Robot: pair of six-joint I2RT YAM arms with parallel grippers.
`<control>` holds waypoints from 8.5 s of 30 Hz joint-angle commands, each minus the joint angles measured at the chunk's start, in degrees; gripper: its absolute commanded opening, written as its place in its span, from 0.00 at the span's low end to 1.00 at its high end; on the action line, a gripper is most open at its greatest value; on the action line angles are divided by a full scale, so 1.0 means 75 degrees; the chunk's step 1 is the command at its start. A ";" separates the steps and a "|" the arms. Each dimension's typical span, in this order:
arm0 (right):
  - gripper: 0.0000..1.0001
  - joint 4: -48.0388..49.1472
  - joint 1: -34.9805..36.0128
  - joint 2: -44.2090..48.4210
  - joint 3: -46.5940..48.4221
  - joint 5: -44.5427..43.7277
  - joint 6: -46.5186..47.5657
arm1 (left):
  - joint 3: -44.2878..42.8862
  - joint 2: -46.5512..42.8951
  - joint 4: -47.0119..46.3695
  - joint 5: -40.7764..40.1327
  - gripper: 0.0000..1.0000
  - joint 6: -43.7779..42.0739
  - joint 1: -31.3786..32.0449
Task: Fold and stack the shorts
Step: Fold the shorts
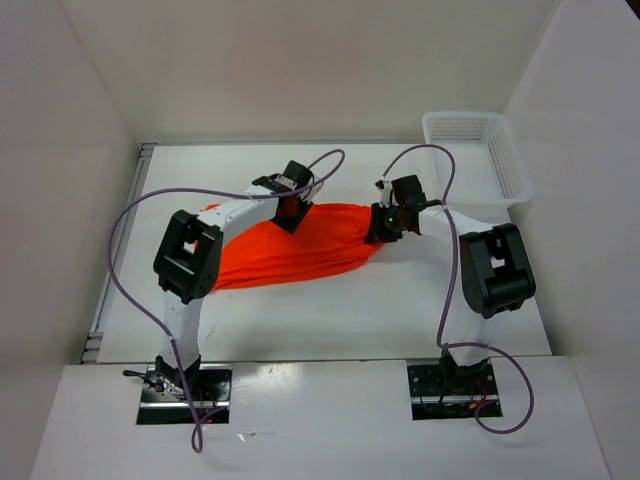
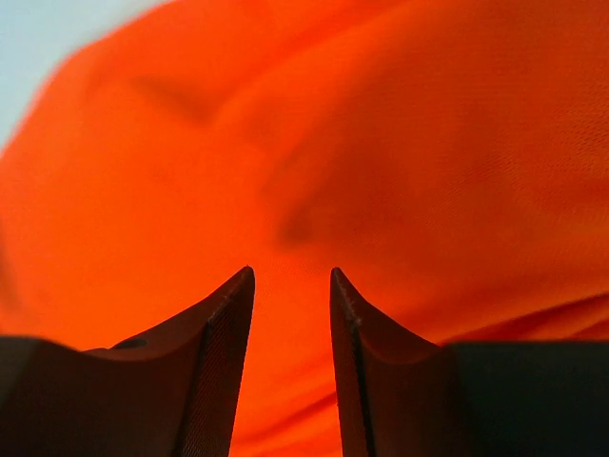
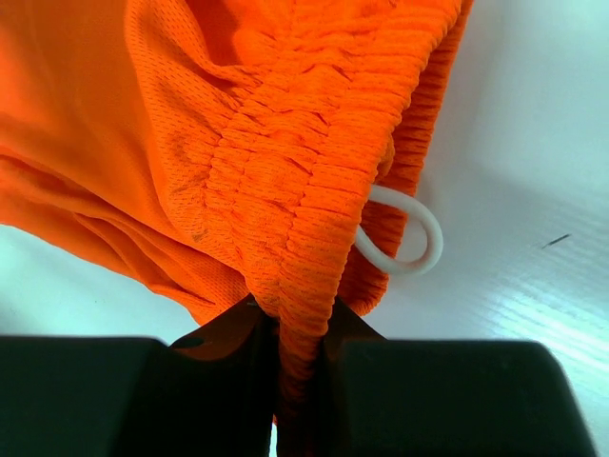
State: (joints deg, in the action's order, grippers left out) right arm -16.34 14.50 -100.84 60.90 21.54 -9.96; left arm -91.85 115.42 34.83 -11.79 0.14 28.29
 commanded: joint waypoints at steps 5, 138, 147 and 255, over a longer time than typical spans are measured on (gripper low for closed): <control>0.00 0.0081 0.0082 0.0179 0.0891 -0.0551 0.0226 | -0.0292 0.1086 -0.0999 0.0539 0.47 -0.0019 0.0153; 0.73 -0.0529 0.2133 -0.1167 0.2567 -0.1653 0.4280 | -0.1463 0.1005 0.0383 0.0413 0.66 -0.0019 -0.0667; 0.73 -0.0447 0.2133 -0.1250 0.2215 -0.1583 0.4504 | -0.1019 0.1006 0.0196 0.0188 0.44 -0.0019 -0.0667; 0.01 -0.2461 0.1301 -0.1216 0.1526 0.1944 0.4993 | -0.1218 0.1007 -0.0028 0.1900 0.80 -0.0019 -0.2367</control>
State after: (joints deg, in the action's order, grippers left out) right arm -24.58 25.82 -115.48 75.92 34.92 14.72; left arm -101.71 126.85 32.23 -0.12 0.23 9.76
